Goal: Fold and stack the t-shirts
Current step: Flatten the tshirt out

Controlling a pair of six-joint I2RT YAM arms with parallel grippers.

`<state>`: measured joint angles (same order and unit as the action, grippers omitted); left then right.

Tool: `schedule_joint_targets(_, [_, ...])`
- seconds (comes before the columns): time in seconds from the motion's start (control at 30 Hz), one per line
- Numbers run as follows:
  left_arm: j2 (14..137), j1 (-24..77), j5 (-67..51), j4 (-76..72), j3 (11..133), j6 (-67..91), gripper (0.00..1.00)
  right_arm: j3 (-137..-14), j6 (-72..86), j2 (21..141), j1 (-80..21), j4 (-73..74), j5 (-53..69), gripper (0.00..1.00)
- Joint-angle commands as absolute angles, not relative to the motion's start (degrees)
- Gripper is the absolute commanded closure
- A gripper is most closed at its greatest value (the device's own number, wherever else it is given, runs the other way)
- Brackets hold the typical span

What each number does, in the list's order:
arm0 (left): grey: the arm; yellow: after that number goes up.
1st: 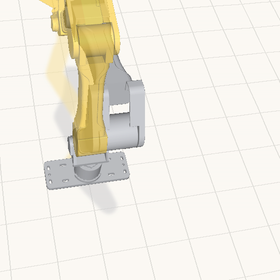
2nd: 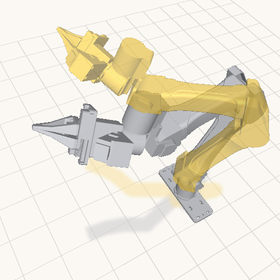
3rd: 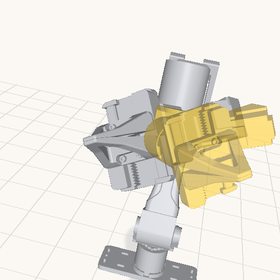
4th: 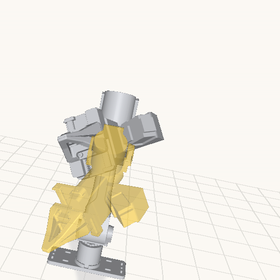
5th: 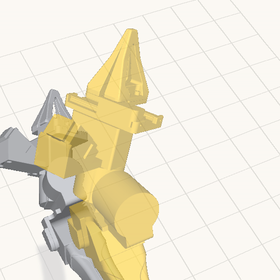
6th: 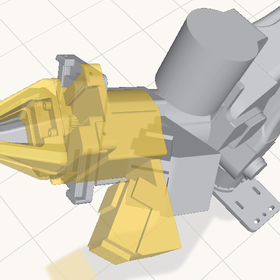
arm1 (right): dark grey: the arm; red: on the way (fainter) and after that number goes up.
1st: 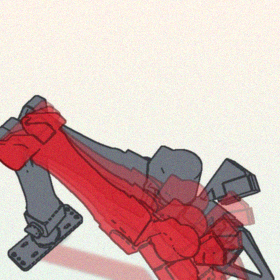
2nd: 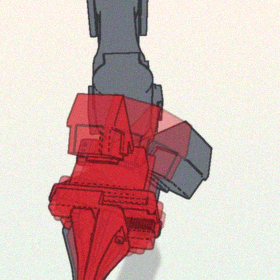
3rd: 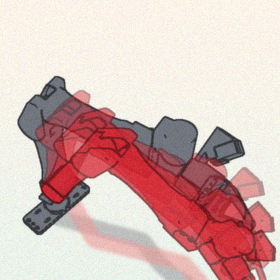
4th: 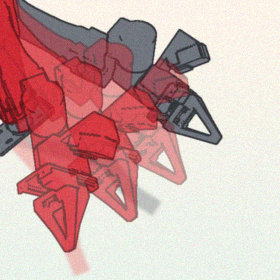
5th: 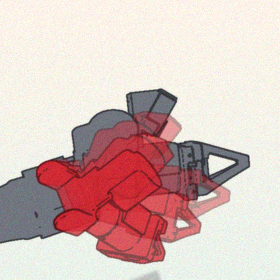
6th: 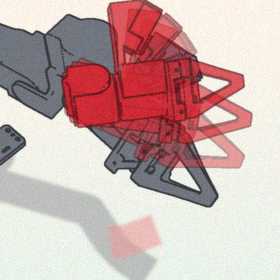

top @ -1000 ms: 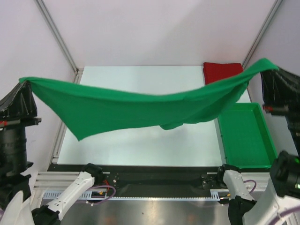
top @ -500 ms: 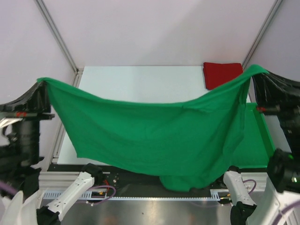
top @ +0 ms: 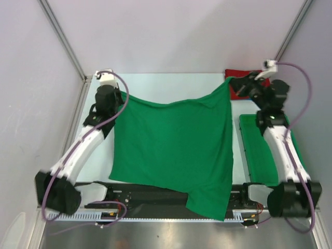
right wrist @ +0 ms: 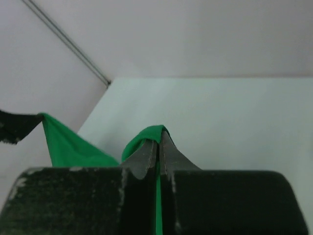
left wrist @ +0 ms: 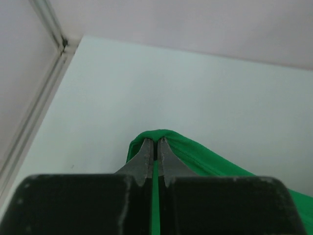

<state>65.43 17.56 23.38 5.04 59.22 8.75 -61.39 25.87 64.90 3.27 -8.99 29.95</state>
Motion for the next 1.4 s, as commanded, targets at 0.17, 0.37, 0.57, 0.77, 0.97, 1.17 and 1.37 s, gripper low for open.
schedule_joint_targets(0.17, [94.28,7.4,17.5,-7.21,69.84,11.77,1.0,-67.73,19.69,91.97,-3.6,-28.83,26.45,1.0])
schedule_joint_targets(0.37, [109.41,2.47,6.78,-3.26,81.97,10.82,1.0,-79.26,20.04,105.1,-4.57,-23.83,27.42,1.0])
schedule_joint_targets(0.57, [113.9,0.18,2.46,-2.02,85.34,11.16,1.0,-83.23,20.3,109.51,-4.83,-17.75,26.73,1.0])
schedule_joint_targets(0.77, [112.7,-4.74,1.06,0.27,85.01,15.19,1.0,-82.98,21.79,109.26,-4.66,-18.63,27.16,1.0])
schedule_joint_targets(0.97, [101.97,-5.1,-3.86,-1.06,81.22,16.43,1.0,-82.79,25.65,103.2,-3.43,-18.28,28.12,1.0])
schedule_joint_targets(1.17, [84.57,-4.48,-9.66,-0.62,82.43,15.47,1.0,-88.06,23.65,91.16,-3.25,-11.26,26.63,1.0])
schedule_joint_targets(1.37, [72.7,-4.57,-13.79,-2.55,89.54,13.63,1.0,-92.81,20.13,81.49,-3.08,-10.72,26.11,1.0])
